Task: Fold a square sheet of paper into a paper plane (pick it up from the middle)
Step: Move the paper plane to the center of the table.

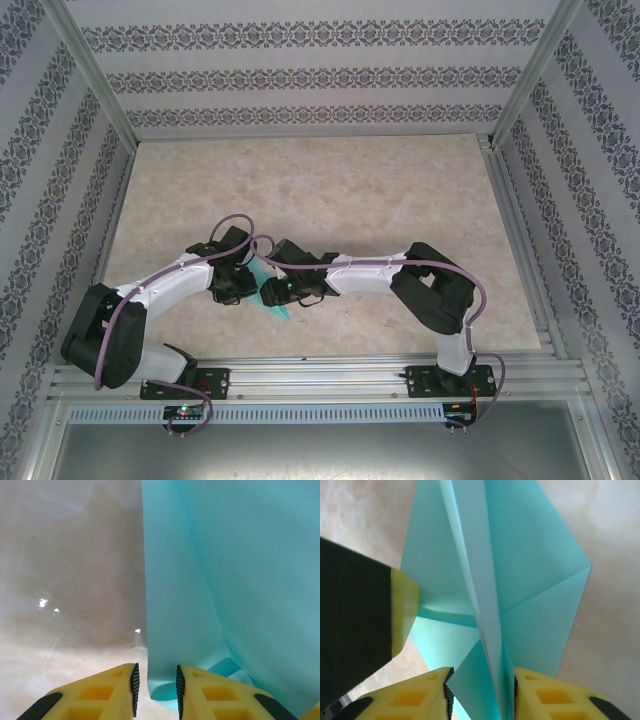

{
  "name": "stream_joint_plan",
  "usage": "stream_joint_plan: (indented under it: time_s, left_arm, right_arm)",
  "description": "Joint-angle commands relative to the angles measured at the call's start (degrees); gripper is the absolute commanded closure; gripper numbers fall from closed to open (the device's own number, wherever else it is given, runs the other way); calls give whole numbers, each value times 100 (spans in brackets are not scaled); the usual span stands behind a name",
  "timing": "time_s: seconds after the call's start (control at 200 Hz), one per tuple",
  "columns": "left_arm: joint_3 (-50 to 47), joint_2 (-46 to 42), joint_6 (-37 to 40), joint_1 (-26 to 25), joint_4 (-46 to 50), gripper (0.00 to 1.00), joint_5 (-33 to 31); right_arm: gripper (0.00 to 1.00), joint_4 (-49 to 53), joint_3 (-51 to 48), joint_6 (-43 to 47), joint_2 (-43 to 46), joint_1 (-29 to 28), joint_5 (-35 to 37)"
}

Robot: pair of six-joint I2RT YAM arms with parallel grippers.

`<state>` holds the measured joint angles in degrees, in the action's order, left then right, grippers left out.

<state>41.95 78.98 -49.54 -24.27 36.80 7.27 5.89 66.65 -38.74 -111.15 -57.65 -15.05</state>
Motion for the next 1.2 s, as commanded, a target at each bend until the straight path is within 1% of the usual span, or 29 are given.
stream_joint_plan:
  time_s: [0.0,0.07,0.205,0.325,0.385,0.48,0.624,0.709,0.839,0.994,1.194]
  left_arm:
    - [21,-211,19,41,10,70,12]
    - [32,-319,17,38,42,69,20]
    - [68,-559,12,44,195,68,-70]
    - [87,-911,-27,45,368,68,-282]
    - [75,-1138,-72,45,425,67,-416]
    - [46,-1546,-117,44,493,65,-646]
    - [-16,-2002,-170,50,590,62,-986]
    - [-75,-2129,-204,54,595,60,-1077]
    - [-122,-2153,-214,54,587,59,-1071]
    - [-150,-2111,-205,61,556,59,-1026]
    - [-168,-2073,-197,63,532,58,-982]
  right_arm:
    - [68,362,231,231,-173,-89,326]
    - [69,438,301,253,-230,-106,369]
    - [77,533,374,292,-242,-141,483]
    - [90,557,366,284,-75,-148,582]
    - [93,695,370,271,86,-139,787]
    - [97,1151,366,229,452,-113,1557]
    - [97,2002,396,18,918,69,2778]
    - [96,2495,483,-333,905,303,3141]
    - [96,2653,577,-541,775,544,3254]
    - [95,2703,813,-682,399,756,3050]
    - [92,2610,951,-810,-42,848,2856]
